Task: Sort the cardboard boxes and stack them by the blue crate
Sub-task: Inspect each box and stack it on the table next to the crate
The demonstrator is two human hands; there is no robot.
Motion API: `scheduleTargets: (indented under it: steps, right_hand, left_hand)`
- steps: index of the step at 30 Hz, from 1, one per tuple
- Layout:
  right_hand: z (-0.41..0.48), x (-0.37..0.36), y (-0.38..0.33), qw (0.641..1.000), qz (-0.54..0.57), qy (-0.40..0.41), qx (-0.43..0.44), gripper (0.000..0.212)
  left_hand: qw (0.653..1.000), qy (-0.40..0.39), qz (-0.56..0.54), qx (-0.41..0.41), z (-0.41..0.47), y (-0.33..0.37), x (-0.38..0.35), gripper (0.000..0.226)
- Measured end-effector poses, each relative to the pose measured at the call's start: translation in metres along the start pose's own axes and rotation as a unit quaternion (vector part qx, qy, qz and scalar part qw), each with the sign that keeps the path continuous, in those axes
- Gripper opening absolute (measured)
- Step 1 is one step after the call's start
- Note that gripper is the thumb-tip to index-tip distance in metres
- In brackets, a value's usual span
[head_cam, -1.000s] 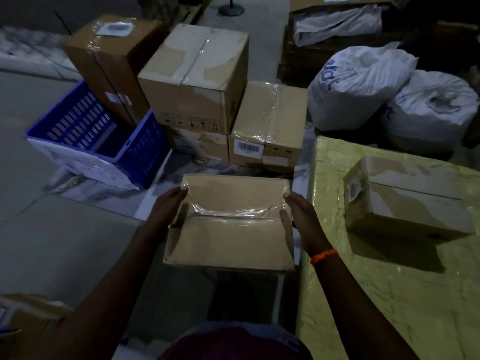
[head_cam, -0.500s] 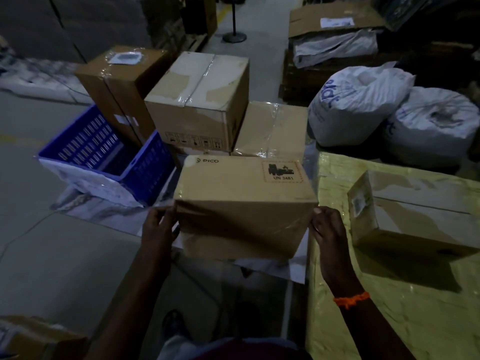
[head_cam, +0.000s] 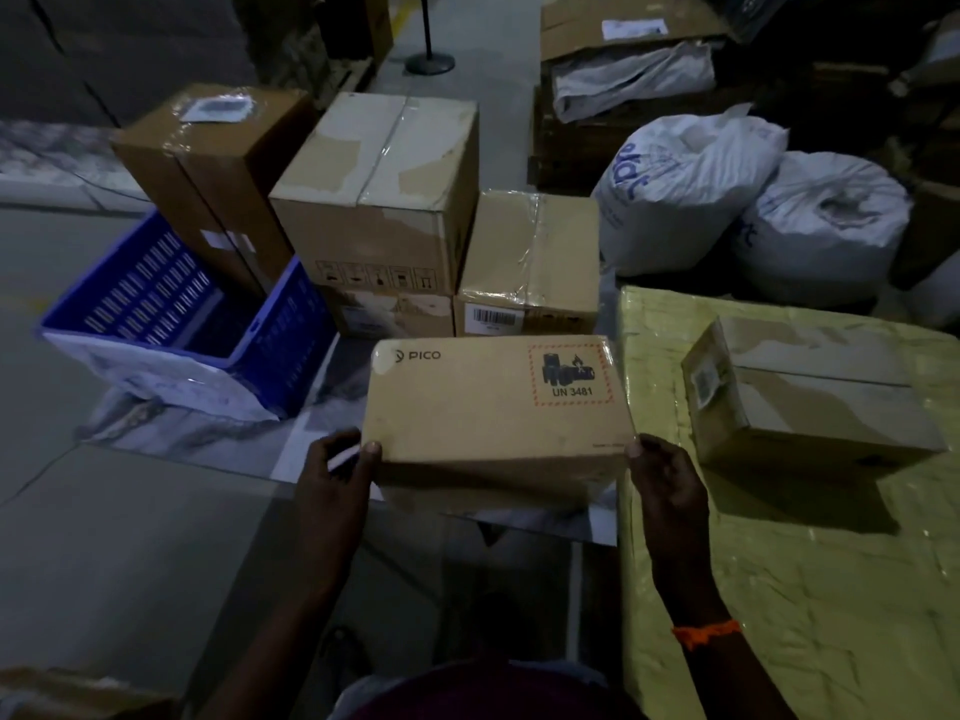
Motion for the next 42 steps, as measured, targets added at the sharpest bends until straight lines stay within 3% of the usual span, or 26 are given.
scheduleTargets:
  steps: [2,5,9,11,13,23,26,33,42]
  right_hand:
    - [-0.001,-0.002,-0.019,0.996,-0.080,-0.004,0.042,0.059]
    - [0.006,-0.025,-0.043,0.962,-0.190,-0.084,0.176,0.063]
    - [0.024,-0.081,-0.052,0.843,-0.388,-0.194,0.318,0.072]
    - [0.037,-0.103,-0.050,0.789,-0.460,-0.228,0.337,0.075]
    - [0.047,-0.114,-0.043,0.760,-0.504,-0.249,0.328,0.073]
    - [0.049,-0.114,-0.037,0.750,-0.512,-0.247,0.337,0.070]
    - [0.044,-0.105,-0.040,0.750,-0.504,-0.256,0.342,0.071]
    - [0.026,-0.049,-0.023,0.737,-0.519,-0.208,0.380,0.065]
    - [0.030,-0.049,-0.018,0.741,-0.521,-0.214,0.365,0.063]
  left_hand:
    - [0.991,0.002,0.084,-0.100,0.003,0.022,-0.005,0.043]
    - [0.958,-0.101,0.162,-0.215,0.010,0.046,-0.034,0.047]
    - [0.878,-0.165,0.356,-0.274,0.019,0.052,-0.084,0.062]
    - [0.848,-0.161,0.418,-0.282,0.024,0.048,-0.095,0.064]
    - [0.821,-0.147,0.466,-0.294,0.027,0.040,-0.098,0.062]
    - [0.807,-0.165,0.496,-0.276,0.027,0.033,-0.100,0.063]
    - [0.800,-0.185,0.498,-0.278,0.023,0.035,-0.095,0.073]
    - [0.810,-0.183,0.482,-0.279,0.003,0.024,-0.060,0.073]
    - [0.823,-0.207,0.470,-0.244,0.009,0.028,-0.061,0.077]
Point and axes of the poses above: each hand's wrist, its own z-axis towards the middle knuckle, its own x-axis out of the back of the hand, y = z × x, the point moved 3 cm from there along z, towards the middle knuckle, and after that the axes turned 2 degrees about z, right-handed, at the moved point
